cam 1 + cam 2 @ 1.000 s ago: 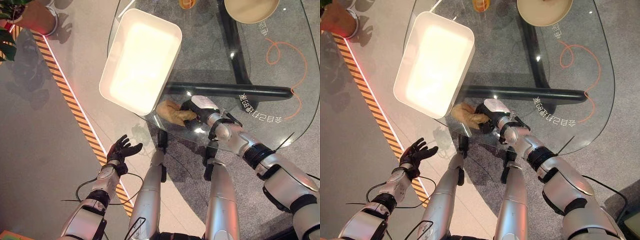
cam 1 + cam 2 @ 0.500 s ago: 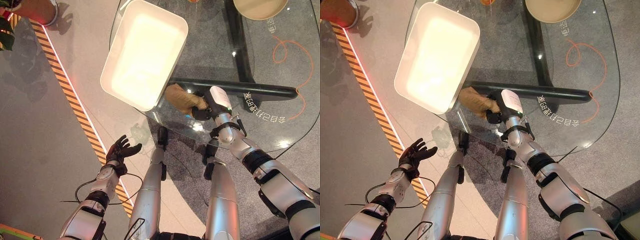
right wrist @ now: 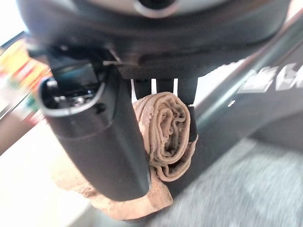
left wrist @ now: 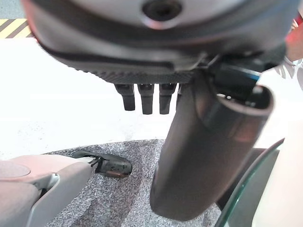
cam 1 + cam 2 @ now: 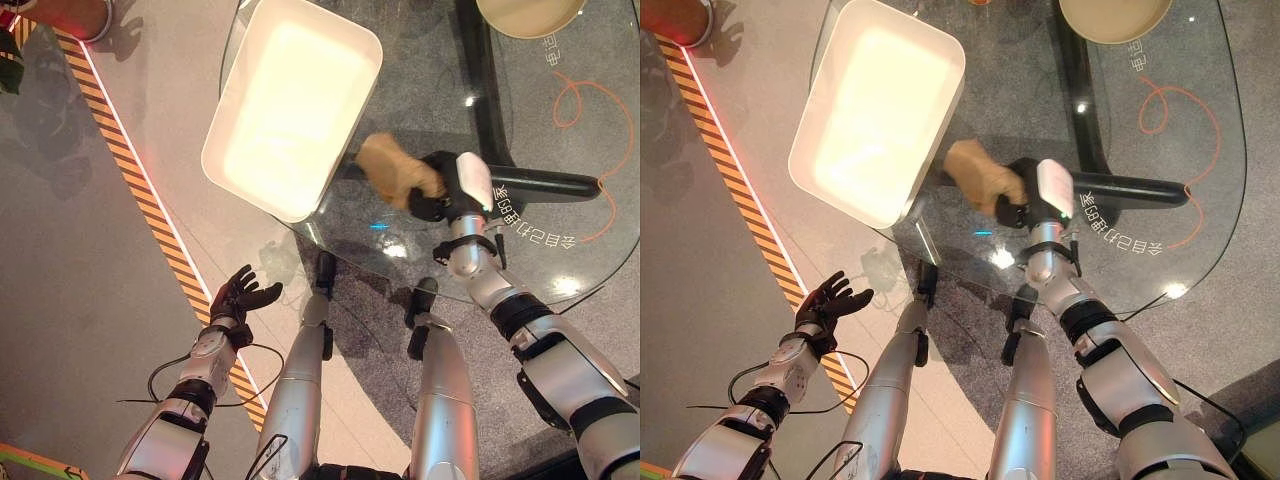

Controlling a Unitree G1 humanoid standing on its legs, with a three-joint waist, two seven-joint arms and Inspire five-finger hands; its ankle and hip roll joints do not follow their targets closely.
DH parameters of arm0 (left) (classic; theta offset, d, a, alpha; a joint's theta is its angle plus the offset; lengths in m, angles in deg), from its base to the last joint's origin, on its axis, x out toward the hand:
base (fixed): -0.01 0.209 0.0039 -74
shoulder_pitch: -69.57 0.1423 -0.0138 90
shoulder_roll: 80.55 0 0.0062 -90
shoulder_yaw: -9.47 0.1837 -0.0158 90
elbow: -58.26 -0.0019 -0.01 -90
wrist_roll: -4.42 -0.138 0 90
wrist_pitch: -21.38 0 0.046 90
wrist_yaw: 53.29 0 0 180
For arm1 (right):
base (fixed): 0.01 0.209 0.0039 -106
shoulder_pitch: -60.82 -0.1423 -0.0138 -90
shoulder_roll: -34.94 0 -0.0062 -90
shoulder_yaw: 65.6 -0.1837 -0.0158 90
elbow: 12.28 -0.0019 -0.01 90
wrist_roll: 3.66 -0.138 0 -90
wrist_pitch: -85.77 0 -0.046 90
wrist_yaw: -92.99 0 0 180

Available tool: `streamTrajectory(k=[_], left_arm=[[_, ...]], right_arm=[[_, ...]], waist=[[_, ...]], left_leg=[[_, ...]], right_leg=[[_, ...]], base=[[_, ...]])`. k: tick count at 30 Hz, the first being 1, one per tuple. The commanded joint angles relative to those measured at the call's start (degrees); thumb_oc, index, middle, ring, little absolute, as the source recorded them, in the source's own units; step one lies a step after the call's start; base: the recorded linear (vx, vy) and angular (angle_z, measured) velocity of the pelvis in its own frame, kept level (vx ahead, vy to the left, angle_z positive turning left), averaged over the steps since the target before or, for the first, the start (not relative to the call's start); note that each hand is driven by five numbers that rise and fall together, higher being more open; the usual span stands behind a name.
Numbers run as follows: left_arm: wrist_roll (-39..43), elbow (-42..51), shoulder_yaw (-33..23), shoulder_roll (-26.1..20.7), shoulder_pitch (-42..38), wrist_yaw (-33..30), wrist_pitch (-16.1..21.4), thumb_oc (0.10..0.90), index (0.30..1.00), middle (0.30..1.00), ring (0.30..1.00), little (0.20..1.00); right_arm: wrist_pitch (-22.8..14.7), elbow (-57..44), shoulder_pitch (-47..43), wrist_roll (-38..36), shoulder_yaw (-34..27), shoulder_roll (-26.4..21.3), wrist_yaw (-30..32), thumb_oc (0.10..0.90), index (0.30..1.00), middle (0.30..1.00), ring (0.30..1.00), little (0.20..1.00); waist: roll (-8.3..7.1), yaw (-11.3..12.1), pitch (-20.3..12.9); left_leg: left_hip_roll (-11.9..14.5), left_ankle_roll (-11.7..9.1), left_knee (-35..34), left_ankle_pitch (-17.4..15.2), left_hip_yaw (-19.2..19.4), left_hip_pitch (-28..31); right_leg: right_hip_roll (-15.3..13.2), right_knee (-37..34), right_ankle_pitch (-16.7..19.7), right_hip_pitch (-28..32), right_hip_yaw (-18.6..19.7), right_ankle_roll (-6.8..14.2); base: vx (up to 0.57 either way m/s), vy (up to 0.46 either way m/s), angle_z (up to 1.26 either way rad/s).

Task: Wipe the table with a cloth and put it in the basket.

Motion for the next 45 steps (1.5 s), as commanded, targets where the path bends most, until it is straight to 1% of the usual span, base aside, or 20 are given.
streamTrajectory(k=[1,5,8,13,18,21,26,33,36,38,43,45], left_arm=[[1.3,-1.3,-0.6,-3.0,2.9,-0.9,2.3,0.800,0.900,0.900,0.900,0.900],[1.4,-1.8,-0.8,-3.5,2.4,-0.5,2.1,0.800,0.900,0.900,0.900,0.900],[1.5,-2.0,-1.0,-4.0,2.5,-0.1,2.0,0.800,0.900,0.900,0.900,0.900],[1.6,-2.0,-1.6,-5.3,2.2,0.3,1.2,0.800,0.900,0.900,0.900,0.900],[1.4,-3.0,-2.0,-6.3,1.5,1.1,1.0,0.800,0.900,0.900,0.900,0.900],[1.4,-3.3,-2.3,-7.0,1.4,1.6,0.8,0.800,0.900,0.900,0.900,0.900],[1.5,-3.5,-2.6,-8.1,1.2,2.3,0.5,0.800,0.900,0.900,0.900,0.900],[1.8,-3.7,-2.9,-8.7,1.1,2.4,0.2,0.800,0.900,0.900,0.900,0.900],[1.8,-3.7,-3.0,-9.0,0.9,2.4,0.1,0.800,0.900,0.900,0.900,0.900],[1.7,-3.3,-2.9,-9.0,0.8,2.1,-0.2,0.800,0.900,0.900,0.900,0.900],[1.8,-3.3,-2.8,-9.2,0.3,2.3,-0.2,0.800,0.900,0.900,0.900,0.900],[1.9,-3.6,-2.6,-9.3,0.0,2.5,-0.2,0.800,0.900,0.900,0.900,0.900]], right_arm=[[2.4,4.7,-2.1,-4.6,-6.3,-11.4,9.2,0.100,0.300,0.300,0.300,0.200],[1.8,7.8,-1.4,-7.7,-9.1,-12.5,11.5,0.100,0.300,0.300,0.300,0.200],[1.4,9.3,-0.8,-9.4,-10.6,-13.1,11.7,0.100,0.300,0.300,0.300,0.200],[2.9,9.9,1.3,-12.4,-12.9,-14.3,12.9,0.100,0.300,0.300,0.300,0.200],[4.6,12.7,2.6,-15.6,-14.7,-15.2,13.8,0.100,0.300,0.300,0.300,0.200],[5.1,14.0,3.7,-17.5,-15.9,-15.8,14.1,0.100,0.300,0.300,0.300,0.200],[4.1,15.2,5.3,-23.7,-18.7,-16.5,15.3,0.100,0.300,0.300,0.300,0.200],[3.9,14.8,6.6,-28.5,-20.9,-17.0,16.7,0.100,0.300,0.300,0.300,0.200],[4.1,14.2,7.0,-28.6,-21.4,-16.8,17.2,0.100,0.300,0.300,0.300,0.200],[4.5,13.1,7.1,-26.9,-21.1,-16.6,17.5,0.100,0.300,0.300,0.300,0.200],[3.3,11.0,6.5,-24.7,-19.6,-16.1,17.0,0.100,0.300,0.300,0.300,0.200],[3.3,9.7,5.1,-22.3,-18.2,-16.0,16.5,0.100,0.300,0.300,0.300,0.200]], waist=[[-0.46,-0.7,-1.2],[-0.63,-0.9,-1.2],[-0.75,-1.0,-1.2],[-1.04,-1.6,-1.2],[-1.36,-1.9,-1.2],[-1.49,-2.1,-1.2],[-1.71,-2.3,-1.2],[-1.97,-2.8,-1.2],[-2.15,-2.9,-1.2],[-2.26,-3.1,-1.2],[-2.30,-3.2,-1.2],[-2.15,-3.2,-1.2]], left_leg=[[-1.4,2.4,9.2,-10.3,0.0,-0.2],[-1.1,2.3,9.5,-10.6,0.4,-0.3],[-1.0,2.4,9.6,-10.7,0.3,-0.4],[-0.5,2.1,9.7,-11.0,1.1,-0.5],[0.0,2.0,9.8,-11.2,1.7,-0.7],[0.1,1.9,9.8,-11.3,1.9,-0.6],[0.6,1.7,9.9,-11.5,2.3,-0.6],[0.9,1.5,9.5,-11.5,2.7,-0.5],[0.9,1.4,9.1,-11.4,2.9,-0.3],[1.0,1.4,9.1,-11.4,2.9,-0.4],[1.1,1.3,9.1,-11.3,3.0,-0.6],[1.0,1.3,8.9,-11.2,3.1,-0.4]], right_leg=[[1.7,-10.0,8.2,1.9,0.4,1.9],[1.7,-9.9,8.1,1.9,0.3,1.9],[1.8,-9.9,8.2,1.8,0.4,2.0],[1.8,-9.7,7.9,1.7,0.2,2.1],[1.9,-9.5,7.8,1.6,0.1,2.1],[1.9,-9.6,7.8,1.6,0.1,2.2],[1.8,-9.6,7.7,1.6,0.1,2.3],[2.2,-9.7,7.7,1.6,0.3,2.4],[2.3,-10.1,7.8,1.8,0.3,2.4],[2.4,-10.1,7.8,1.6,0.3,2.3],[2.4,-10.3,7.9,1.4,0.4,2.3],[2.3,-10.5,7.9,1.6,0.3,2.2]], base=[[0.00,0.000,0.00],[0.00,0.000,0.00],[0.00,0.000,0.00],[0.00,0.000,0.00],[0.00,-0.013,0.01],[0.00,-0.012,0.01],[0.00,0.000,0.00],[0.00,0.000,0.00],[0.00,0.000,0.00],[0.00,-0.008,0.02],[-0.01,-0.004,0.02],[0.00,0.000,0.00]])
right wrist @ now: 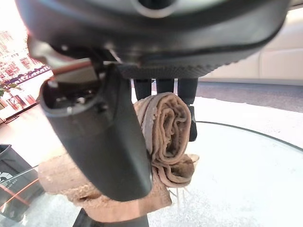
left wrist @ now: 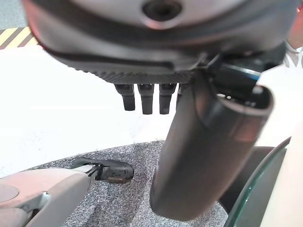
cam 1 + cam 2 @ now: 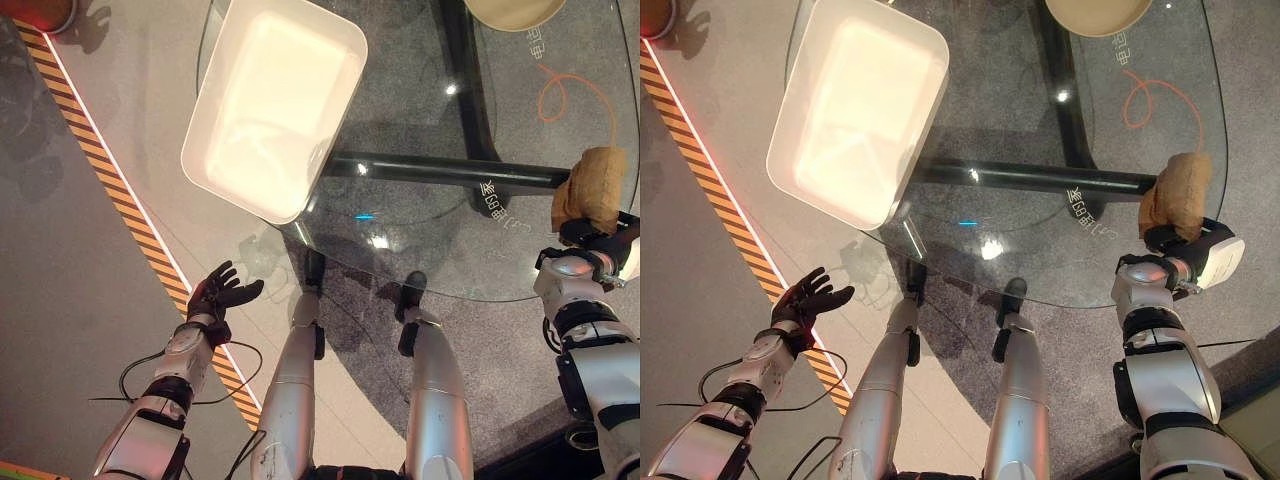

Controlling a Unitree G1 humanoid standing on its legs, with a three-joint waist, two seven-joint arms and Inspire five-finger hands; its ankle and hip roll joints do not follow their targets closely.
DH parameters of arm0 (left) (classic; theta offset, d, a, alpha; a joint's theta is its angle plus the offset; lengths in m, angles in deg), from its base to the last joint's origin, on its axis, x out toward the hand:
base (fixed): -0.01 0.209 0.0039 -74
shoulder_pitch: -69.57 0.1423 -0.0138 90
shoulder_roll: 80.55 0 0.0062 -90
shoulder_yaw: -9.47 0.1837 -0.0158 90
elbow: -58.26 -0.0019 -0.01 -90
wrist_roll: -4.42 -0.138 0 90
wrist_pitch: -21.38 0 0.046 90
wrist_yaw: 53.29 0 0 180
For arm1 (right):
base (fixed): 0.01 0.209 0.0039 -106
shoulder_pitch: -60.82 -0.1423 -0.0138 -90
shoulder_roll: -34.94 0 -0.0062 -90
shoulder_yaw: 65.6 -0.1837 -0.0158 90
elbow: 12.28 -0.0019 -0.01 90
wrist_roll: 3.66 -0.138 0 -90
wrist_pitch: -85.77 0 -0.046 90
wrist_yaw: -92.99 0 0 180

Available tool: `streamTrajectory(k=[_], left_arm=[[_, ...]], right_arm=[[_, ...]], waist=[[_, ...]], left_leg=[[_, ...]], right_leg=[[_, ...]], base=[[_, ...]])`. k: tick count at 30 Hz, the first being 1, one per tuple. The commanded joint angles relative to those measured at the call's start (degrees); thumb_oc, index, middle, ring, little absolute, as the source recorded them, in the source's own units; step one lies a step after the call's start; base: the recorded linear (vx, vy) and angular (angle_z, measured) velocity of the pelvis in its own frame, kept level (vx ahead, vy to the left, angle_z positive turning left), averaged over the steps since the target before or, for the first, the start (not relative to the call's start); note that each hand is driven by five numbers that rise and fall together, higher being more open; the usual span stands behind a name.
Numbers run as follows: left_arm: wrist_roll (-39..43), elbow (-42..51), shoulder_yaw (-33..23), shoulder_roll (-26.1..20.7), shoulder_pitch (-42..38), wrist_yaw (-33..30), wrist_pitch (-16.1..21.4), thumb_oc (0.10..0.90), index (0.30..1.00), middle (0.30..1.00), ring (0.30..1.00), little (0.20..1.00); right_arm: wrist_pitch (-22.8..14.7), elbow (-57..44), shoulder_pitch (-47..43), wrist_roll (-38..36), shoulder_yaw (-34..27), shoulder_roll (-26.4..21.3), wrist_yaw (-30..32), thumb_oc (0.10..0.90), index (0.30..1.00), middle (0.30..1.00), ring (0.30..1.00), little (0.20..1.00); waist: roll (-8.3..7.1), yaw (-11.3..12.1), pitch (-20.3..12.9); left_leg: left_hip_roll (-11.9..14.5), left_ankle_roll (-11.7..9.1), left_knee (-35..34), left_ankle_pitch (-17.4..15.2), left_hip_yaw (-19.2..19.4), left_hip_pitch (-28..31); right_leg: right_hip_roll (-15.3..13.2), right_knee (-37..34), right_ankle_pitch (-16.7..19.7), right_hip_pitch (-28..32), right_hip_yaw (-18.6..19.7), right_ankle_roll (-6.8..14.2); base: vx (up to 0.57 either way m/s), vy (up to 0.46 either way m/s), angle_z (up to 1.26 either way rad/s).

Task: Wipe the table with a cloth and put it in the basket.

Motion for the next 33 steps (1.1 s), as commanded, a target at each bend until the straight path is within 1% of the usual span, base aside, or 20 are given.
streamTrajectory(k=[1,3,4,7,9,11,12,14,18,20,22,25,26,29,30,32,33], left_arm=[[1.7,-3.1,-2.1,-3.8,0.6,-0.3,1.4,0.800,0.900,0.900,0.900,0.900],[1.6,-3.1,-2.0,-3.7,0.5,-0.4,1.5,0.800,0.900,0.900,0.900,0.900],[1.8,-3.3,-1.8,-3.5,0.3,-0.6,1.6,0.800,0.900,0.900,0.900,0.900],[1.7,-3.2,-2.0,-3.5,0.2,-0.5,1.4,0.800,0.900,0.900,0.900,0.900],[1.5,-3.3,-1.8,-3.2,0.0,-0.4,1.4,0.800,0.900,0.900,0.900,0.900],[1.2,-3.3,-1.7,-3.0,0.0,-0.4,1.6,0.800,0.900,0.900,0.900,0.900],[1.2,-3.2,-1.7,-2.9,0.0,-0.4,1.6,0.800,0.900,0.900,0.900,0.900],[0.9,-2.5,-1.4,-2.4,0.0,-0.5,1.7,0.800,0.900,0.900,0.900,0.900],[0.7,-2.3,-0.8,-1.7,-0.4,-0.9,1.8,0.800,0.900,0.900,0.900,0.900],[0.3,-2.3,-0.4,-1.1,-0.6,-1.6,1.9,0.800,0.900,0.900,0.900,0.900],[0.3,-2.4,-0.4,-1.0,-0.4,-1.7,2.0,0.800,0.900,0.900,0.900,0.900],[0.0,-2.5,-0.5,-0.6,-0.5,-1.7,2.0,0.800,0.900,0.900,0.900,0.900],[0.0,-2.5,-0.5,-0.6,-0.5,-1.8,2.0,0.800,0.900,0.900,0.900,0.900],[-0.2,-2.5,-0.3,-0.1,-0.4,-1.6,2.2,0.800,0.900,0.900,0.900,0.900],[-0.2,-2.5,-0.3,-0.1,-0.4,-1.6,2.2,0.800,0.900,0.900,0.900,0.900],[-0.5,-2.6,0.0,0.3,-0.6,-1.4,2.4,0.800,0.900,0.900,0.900,0.900],[-0.5,-2.6,0.0,0.3,-0.6,-1.4,2.4,0.800,0.900,0.900,0.900,0.900]], right_arm=[[-2.3,-0.9,0.6,5.2,0.6,-8.5,6.4,0.100,0.300,0.300,0.300,0.200],[-2.3,-1.4,0.0,6.3,1.3,-8.4,6.1,0.100,0.300,0.300,0.300,0.200],[-2.4,-2.5,-1.2,8.3,2.9,-8.1,6.1,0.100,0.300,0.300,0.300,0.200],[-2.6,-4.2,-2.3,10.9,4.5,-7.7,5.5,0.100,0.300,0.300,0.300,0.200],[-2.6,-6.2,-3.3,14.7,6.4,-7.1,4.9,0.100,0.300,0.300,0.300,0.200],[-1.8,-8.6,-4.0,18.4,8.4,-6.7,3.7,0.100,0.300,0.300,0.300,0.200],[-1.8,-8.8,-4.1,18.3,8.5,-6.7,3.6,0.100,0.300,0.300,0.300,0.200],[-0.9,-11.6,-5.3,20.7,11.1,-5.8,2.3,0.100,0.300,0.300,0.300,0.200],[-0.9,-13.6,-7.0,23.9,14.2,-4.9,0.1,0.100,0.300,0.300,0.300,0.200],[0.1,-15.5,-7.7,25.5,16.1,-4.2,-1.2,0.100,0.300,0.300,0.300,0.200],[0.3,-16.1,-8.0,26.5,16.9,-3.9,-2.2,0.100,0.300,0.300,0.300,0.200],[1.8,-17.8,-9.1,30.1,20.6,-3.2,-4.6,0.100,0.300,0.300,0.300,0.200],[1.7,-17.9,-9.1,30.2,20.7,-3.2,-4.7,0.100,0.300,0.300,0.300,0.200],[1.6,-18.7,-9.5,34.6,23.3,-2.8,-7.4,0.100,0.300,0.300,0.300,0.200],[1.6,-18.7,-9.5,34.6,23.3,-2.8,-7.4,0.100,0.300,0.300,0.300,0.200],[1.0,-19.8,-9.3,38.5,26.4,-1.7,-9.5,0.100,0.300,0.300,0.300,0.200],[1.0,-19.8,-9.3,38.5,26.4,-1.7,-9.5,0.100,0.300,0.300,0.300,0.200]], waist=[[-0.86,0.2,-1.3],[-0.75,0.3,-1.3],[-0.53,0.3,-1.3],[-0.37,0.2,-1.3],[-0.24,0.3,-1.3],[-0.23,0.2,-1.3],[-0.23,0.2,-1.3],[-0.11,0.4,-1.3],[0.02,0.6,-1.3],[0.09,0.6,-1.3],[0.15,0.7,-1.3],[0.35,0.9,-1.3],[0.36,0.9,-1.3],[0.49,1.0,-1.3],[0.49,1.0,-1.3],[0.47,1.1,-1.3],[0.47,1.1,-1.3]], left_leg=[[0.5,0.8,9.2,-11.1,3.6,0.9],[0.5,0.7,9.2,-11.0,3.6,0.8],[0.4,0.7,9.2,-10.9,3.6,0.7],[0.3,0.6,9.1,-10.9,3.6,0.8],[0.1,0.6,9.1,-10.9,3.6,0.8],[0.1,0.6,9.0,-10.8,3.7,0.9],[0.1,0.6,9.0,-10.8,3.7,0.9],[0.0,0.6,9.0,-10.8,3.8,0.9],[-0.1,0.5,9.0,-10.8,3.8,0.8],[-0.2,0.4,8.9,-10.7,3.8,1.0],[-0.2,0.4,8.9,-10.7,3.8,1.1],[-0.4,0.3,8.7,-10.6,3.9,1.3],[-0.4,0.3,8.7,-10.6,3.9,1.3],[-0.6,0.4,8.9,-10.6,4.0,1.3],[-0.6,0.4,8.9,-10.6,4.0,1.3],[-0.8,0.4,9.2,-10.8,4.0,1.2],[-0.8,0.4,9.2,-10.8,4.0,1.2]], right_leg=[[1.9,-8.4,7.0,1.0,1.7,1.7],[1.8,-8.4,7.0,1.0,1.7,1.7],[1.8,-8.4,7.0,0.9,1.6,1.6],[1.8,-8.4,6.9,0.9,1.6,1.6],[1.8,-8.3,6.8,0.9,1.5,1.6],[1.7,-8.3,6.8,0.9,1.5,1.5],[1.7,-8.3,6.8,0.9,1.5,1.5],[1.6,-8.3,6.6,0.9,1.4,1.4],[1.4,-8.3,6.5,0.9,1.2,1.3],[1.4,-8.3,6.3,1.1,1.1,1.3],[1.4,-8.2,6.2,1.1,1.1,1.3],[1.3,-8.3,6.0,1.3,1.0,1.1],[1.3,-8.3,6.0,1.3,0.9,1.1],[1.3,-8.1,5.9,1.2,0.9,1.0],[1.3,-8.1,5.9,1.2,0.9,1.0],[1.2,-8.0,5.8,1.3,0.8,1.0],[1.2,-8.0,5.8,1.3,0.8,1.0]], base=[[0.00,0.000,0.00],[0.00,0.000,0.00],[0.00,0.000,0.00],[0.00,0.000,0.00],[0.00,0.000,0.00],[0.00,0.000,0.00],[0.00,0.000,0.00],[0.00,0.000,0.00],[0.00,0.000,0.00],[0.00,0.000,0.00],[0.00,0.000,0.00],[0.00,0.000,0.00],[0.00,0.000,0.00],[0.00,0.000,0.00],[0.00,0.000,0.00],[0.00,0.000,0.00],[0.00,0.000,0.00]])
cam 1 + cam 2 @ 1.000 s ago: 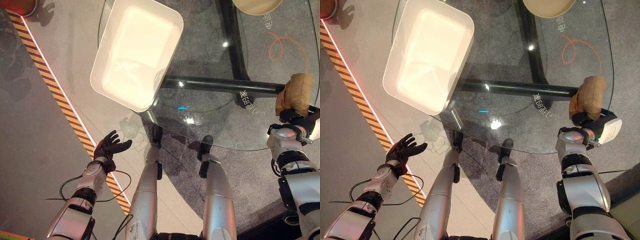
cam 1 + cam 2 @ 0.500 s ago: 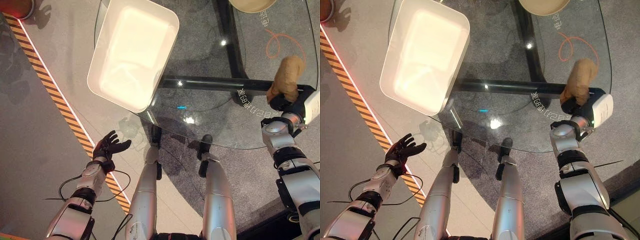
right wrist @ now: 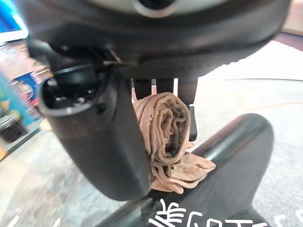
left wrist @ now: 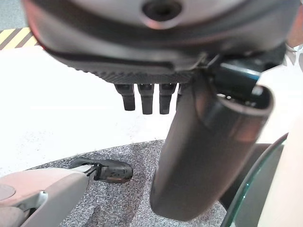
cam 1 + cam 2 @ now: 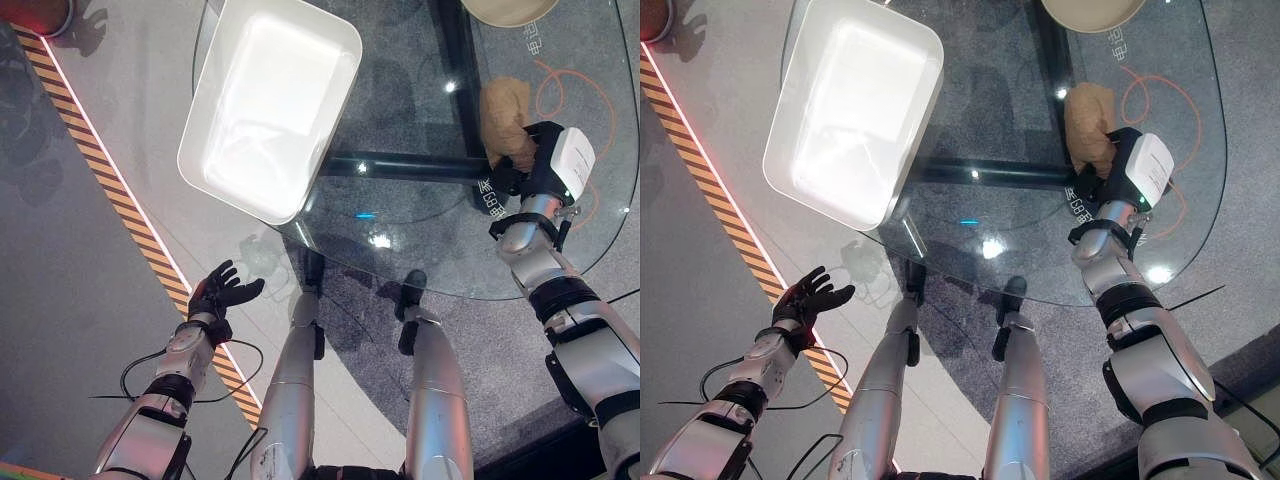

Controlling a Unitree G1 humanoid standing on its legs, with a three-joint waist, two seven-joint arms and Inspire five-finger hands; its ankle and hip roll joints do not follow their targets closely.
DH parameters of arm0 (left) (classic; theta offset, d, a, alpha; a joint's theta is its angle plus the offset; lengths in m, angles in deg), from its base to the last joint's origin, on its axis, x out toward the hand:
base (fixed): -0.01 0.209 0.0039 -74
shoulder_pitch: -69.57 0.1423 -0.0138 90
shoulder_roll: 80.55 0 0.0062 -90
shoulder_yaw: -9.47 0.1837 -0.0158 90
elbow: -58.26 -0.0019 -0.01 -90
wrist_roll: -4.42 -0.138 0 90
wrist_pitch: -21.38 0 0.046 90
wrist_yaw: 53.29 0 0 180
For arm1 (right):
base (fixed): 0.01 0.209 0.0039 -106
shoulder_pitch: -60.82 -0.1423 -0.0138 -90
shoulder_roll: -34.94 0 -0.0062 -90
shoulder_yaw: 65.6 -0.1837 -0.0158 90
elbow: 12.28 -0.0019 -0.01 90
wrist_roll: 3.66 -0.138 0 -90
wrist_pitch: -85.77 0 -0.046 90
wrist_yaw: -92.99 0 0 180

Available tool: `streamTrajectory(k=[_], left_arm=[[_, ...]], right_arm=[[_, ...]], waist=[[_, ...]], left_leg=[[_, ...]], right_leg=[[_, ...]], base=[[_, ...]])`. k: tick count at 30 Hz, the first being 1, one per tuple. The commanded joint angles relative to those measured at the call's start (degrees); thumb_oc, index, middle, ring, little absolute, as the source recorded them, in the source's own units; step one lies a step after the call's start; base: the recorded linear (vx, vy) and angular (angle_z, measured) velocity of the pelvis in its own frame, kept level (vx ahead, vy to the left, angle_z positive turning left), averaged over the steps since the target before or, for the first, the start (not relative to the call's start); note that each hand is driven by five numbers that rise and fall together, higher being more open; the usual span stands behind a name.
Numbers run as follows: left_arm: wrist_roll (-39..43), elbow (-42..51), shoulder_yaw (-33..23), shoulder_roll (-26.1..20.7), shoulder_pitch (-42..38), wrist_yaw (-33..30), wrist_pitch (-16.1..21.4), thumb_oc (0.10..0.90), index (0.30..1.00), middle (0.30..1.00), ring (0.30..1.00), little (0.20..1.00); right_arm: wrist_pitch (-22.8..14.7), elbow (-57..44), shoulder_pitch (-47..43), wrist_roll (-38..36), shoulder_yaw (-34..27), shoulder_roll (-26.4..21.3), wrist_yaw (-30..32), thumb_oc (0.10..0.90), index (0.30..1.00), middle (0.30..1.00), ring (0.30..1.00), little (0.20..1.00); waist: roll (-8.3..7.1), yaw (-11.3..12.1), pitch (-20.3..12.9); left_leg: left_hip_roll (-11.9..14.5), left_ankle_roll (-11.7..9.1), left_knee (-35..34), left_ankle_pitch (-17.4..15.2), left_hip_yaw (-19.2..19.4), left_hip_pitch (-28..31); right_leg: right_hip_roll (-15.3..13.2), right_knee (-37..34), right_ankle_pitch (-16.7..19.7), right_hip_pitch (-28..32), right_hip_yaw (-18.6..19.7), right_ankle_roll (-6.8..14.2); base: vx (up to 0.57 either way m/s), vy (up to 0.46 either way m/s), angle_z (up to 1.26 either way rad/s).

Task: Wipe the table with a cloth and put it in the basket.

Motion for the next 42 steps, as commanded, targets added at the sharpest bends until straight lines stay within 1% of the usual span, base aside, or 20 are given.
streamTrajectory(k=[1,6,8,14,16,19,24,35,42], left_arm=[[-0.4,-1.7,0.2,-0.3,-0.4,-1.2,2.1,0.800,0.900,0.900,0.900,0.900],[-0.5,-1.6,0.5,0.2,-0.5,-1.7,2.4,0.800,0.900,0.900,0.900,0.900],[-0.7,-1.3,0.6,0.3,-0.5,-2.0,2.2,0.800,0.900,0.900,0.900,0.900],[-0.9,-1.6,0.4,0.5,-0.5,-1.7,2.3,0.800,0.900,0.900,0.900,0.900],[-1.2,-1.8,0.2,0.6,-0.6,-1.6,2.5,0.800,0.900,0.900,0.900,0.900],[-1.4,-1.1,0.1,1.0,-0.3,-2.4,2.3,0.800,0.900,0.900,0.900,0.900],[-1.6,-1.4,-0.5,0.8,-0.3,-2.0,2.2,0.800,0.900,0.900,0.900,0.900],[-1.4,-1.5,-0.9,1.7,0.1,-2.1,3.1,0.800,0.900,0.900,0.900,0.900],[-0.6,-2.3,-1.1,1.8,0.1,-1.9,3.5,0.800,0.900,0.900,0.900,0.900]], right_arm=[[-3.6,-6.4,-4.1,7.0,6.0,-1.8,-3.0,0.100,0.300,0.300,0.300,0.200],[-4.2,-7.9,-3.9,8.3,8.3,-1.0,-5.1,0.100,0.300,0.300,0.300,0.200],[-3.9,-8.9,-3.6,8.8,9.3,-0.4,-6.3,0.100,0.300,0.300,0.300,0.200],[-5.3,-11.3,-2.8,9.0,12.0,0.3,-9.7,0.100,0.300,0.300,0.300,0.200],[-6.5,-12.5,-2.3,9.4,12.8,0.9,-11.6,0.100,0.300,0.300,0.300,0.200],[-6.3,-16.6,-1.0,9.9,14.7,1.4,-14.5,0.100,0.300,0.300,0.300,0.200],[-6.9,-20.5,0.9,9.2,16.5,1.5,-17.2,0.100,0.300,0.300,0.300,0.200],[-7.7,-26.1,4.1,8.6,18.4,2.4,-20.9,0.100,0.300,0.300,0.300,0.200],[-7.6,-26.6,5.7,8.4,18.3,2.0,-19.7,0.100,0.300,0.300,0.300,0.200]], waist=[[0.20,1.1,-1.2],[0.26,1.2,-1.2],[0.27,1.3,-1.2],[0.17,1.5,-1.2],[0.12,1.5,-1.2],[-0.07,1.4,-1.2],[-0.23,1.1,-1.2],[-0.34,0.5,-1.2],[-0.50,0.3,-1.2]], left_leg=[[-0.9,0.9,9.3,-11.1,3.6,1.0],[-1.1,0.8,9.1,-11.1,3.7,1.1],[-1.2,0.8,9.2,-11.0,3.6,1.0],[-1.3,0.6,8.8,-10.8,3.7,1.5],[-1.3,0.6,8.8,-10.8,3.8,1.5],[-1.3,0.5,8.7,-10.6,3.9,1.6],[-1.2,0.2,8.3,-10.3,4.1,1.7],[-0.9,-0.1,7.7,-9.7,4.6,2.2],[-0.6,-0.2,7.7,-9.7,4.8,2.6]], right_leg=[[1.2,-9.6,6.2,2.1,0.6,1.3],[1.0,-9.8,6.3,2.2,0.5,1.4],[0.9,-9.7,6.3,2.2,0.4,1.5],[0.8,-10.1,6.3,2.7,0.1,1.5],[0.7,-10.1,6.3,2.6,0.1,1.5],[0.7,-10.0,6.2,2.6,0.0,1.6],[0.5,-10.2,6.3,2.7,-0.1,1.7],[0.1,-10.7,6.7,2.9,0.1,1.8],[-0.1,-10.6,6.6,3.2,0.0,2.0]], base=[[0.00,0.000,0.00],[0.00,0.000,0.00],[0.00,0.000,0.00],[0.00,0.000,0.00],[0.00,0.000,0.00],[0.00,0.000,0.00],[0.00,0.000,0.00],[0.00,0.003,0.00],[0.00,0.000,0.00]])
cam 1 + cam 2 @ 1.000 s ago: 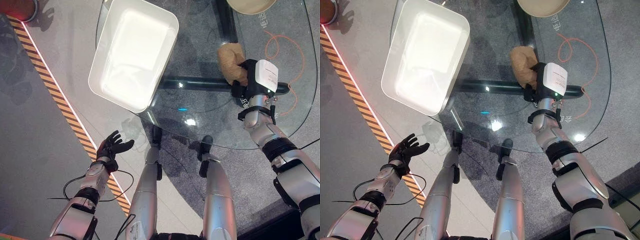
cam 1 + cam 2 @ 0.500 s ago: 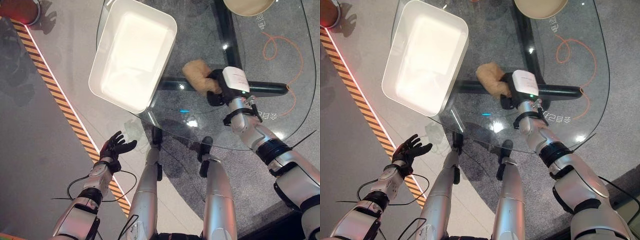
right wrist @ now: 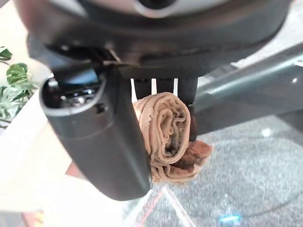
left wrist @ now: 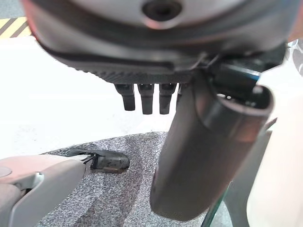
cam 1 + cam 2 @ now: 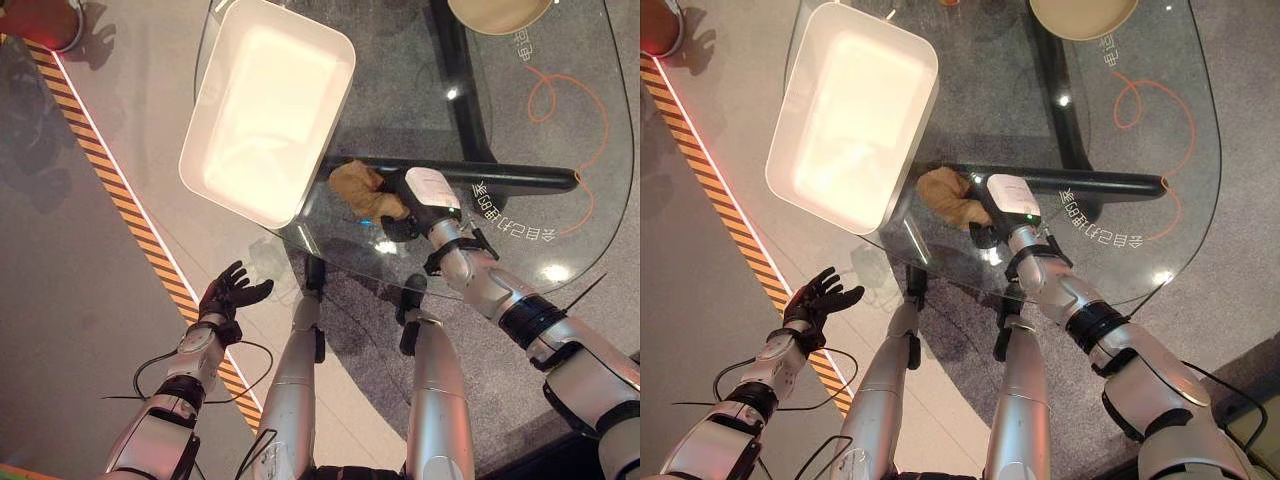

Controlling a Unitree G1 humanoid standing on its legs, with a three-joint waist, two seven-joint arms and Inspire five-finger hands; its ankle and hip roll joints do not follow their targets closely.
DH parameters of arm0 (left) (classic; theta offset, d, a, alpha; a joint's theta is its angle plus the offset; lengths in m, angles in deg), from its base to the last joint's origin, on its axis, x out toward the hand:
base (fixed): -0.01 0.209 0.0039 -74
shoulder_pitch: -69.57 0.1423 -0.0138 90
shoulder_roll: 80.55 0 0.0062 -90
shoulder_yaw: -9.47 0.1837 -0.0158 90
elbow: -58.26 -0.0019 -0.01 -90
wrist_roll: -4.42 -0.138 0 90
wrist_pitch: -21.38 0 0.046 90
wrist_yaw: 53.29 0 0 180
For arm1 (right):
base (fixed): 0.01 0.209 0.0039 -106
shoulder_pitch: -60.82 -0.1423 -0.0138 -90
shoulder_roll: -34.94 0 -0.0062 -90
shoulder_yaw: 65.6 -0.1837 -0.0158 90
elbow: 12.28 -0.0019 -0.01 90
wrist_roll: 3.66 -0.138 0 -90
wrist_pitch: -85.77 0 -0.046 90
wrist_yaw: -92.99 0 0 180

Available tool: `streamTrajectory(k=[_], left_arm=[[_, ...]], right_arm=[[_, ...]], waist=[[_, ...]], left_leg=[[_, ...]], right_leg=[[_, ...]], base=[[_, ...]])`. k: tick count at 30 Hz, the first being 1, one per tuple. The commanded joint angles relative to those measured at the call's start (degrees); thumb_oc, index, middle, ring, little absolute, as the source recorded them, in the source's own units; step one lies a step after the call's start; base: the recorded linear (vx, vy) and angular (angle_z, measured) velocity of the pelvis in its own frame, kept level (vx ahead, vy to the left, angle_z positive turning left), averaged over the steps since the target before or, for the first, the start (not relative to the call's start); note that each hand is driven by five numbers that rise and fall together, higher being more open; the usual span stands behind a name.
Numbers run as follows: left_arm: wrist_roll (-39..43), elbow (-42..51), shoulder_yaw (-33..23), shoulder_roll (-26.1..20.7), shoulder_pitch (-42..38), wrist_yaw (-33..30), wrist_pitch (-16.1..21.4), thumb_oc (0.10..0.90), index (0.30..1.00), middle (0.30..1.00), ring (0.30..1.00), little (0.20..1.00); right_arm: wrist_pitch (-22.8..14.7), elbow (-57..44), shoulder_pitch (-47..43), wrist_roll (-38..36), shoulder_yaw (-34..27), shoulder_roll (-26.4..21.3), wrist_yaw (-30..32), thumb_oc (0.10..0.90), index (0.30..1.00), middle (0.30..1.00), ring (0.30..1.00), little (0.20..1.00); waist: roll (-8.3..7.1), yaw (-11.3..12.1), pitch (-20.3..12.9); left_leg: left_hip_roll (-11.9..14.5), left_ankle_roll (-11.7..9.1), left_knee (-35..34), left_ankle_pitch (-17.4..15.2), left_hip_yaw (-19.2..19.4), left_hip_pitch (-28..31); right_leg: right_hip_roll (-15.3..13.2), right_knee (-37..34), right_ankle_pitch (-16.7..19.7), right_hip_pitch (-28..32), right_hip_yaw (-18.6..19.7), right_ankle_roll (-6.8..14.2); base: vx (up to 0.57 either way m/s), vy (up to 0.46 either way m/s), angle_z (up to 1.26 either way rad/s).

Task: Wipe the table with a cloth and put it in the basket.

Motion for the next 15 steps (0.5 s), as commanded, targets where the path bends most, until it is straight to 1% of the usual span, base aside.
streamTrajectory(k=[1,8,10,13,15], left_arm=[[0.6,-2.3,-1.1,-0.8,0.0,-1.0,2.5,0.800,0.900,0.900,0.900,0.900],[1.8,-2.1,-1.7,-0.7,-0.4,-0.5,2.8,0.800,0.900,0.900,0.900,0.900],[2.9,-1.6,-1.8,-0.7,-0.6,-0.4,3.0,0.800,0.900,0.900,0.900,0.900],[4.2,-0.9,-2.0,-0.6,-1.1,-1.2,3.5,0.800,0.900,0.900,0.900,0.900],[5.8,-0.4,-2.3,-0.4,-1.6,-3.0,4.1,0.800,0.900,0.900,0.900,0.900]], right_arm=[[-5.8,-5.3,0.1,1.9,1.9,1.4,0.4,0.100,0.300,0.300,0.300,0.200],[-6.9,-5.1,-0.5,2.0,1.6,1.6,-0.2,0.100,0.300,0.300,0.300,0.200],[-6.4,-5.4,-0.5,2.1,1.6,1.7,-0.3,0.100,0.300,0.300,0.300,0.200],[-5.2,-5.7,-0.3,0.9,1.5,1.5,1.5,0.100,0.300,0.300,0.300,0.200],[-4.0,-5.4,-0.1,-1.1,0.5,1.8,4.2,0.100,0.300,0.300,0.300,0.200]], waist=[[-1.12,0.2,-1.1],[-1.29,0.4,-1.1],[-1.33,0.4,-1.1],[-1.40,0.3,-1.1],[-1.46,0.2,-1.1]], left_leg=[[-0.9,0.5,8.7,-10.0,4.6,0.9],[-0.7,0.4,8.5,-9.8,4.4,1.1],[-0.7,0.4,8.5,-9.7,4.4,1.1],[-0.8,0.5,8.5,-9.8,4.3,1.3],[-0.7,0.5,8.3,-9.7,4.3,1.5]], right_leg=[[0.0,-13.0,8.2,3.1,0.0,2.8],[0.0,-12.8,8.2,3.3,-0.1,2.9],[0.0,-12.7,8.2,3.3,0.0,2.8],[0.0,-12.6,8.2,3.4,0.0,2.8],[0.0,-12.6,8.3,3.5,0.1,2.8]], base=[[0.00,0.000,0.00],[0.00,0.000,0.00],[0.00,0.000,0.00],[0.00,0.000,0.00],[0.00,0.000,0.00]])
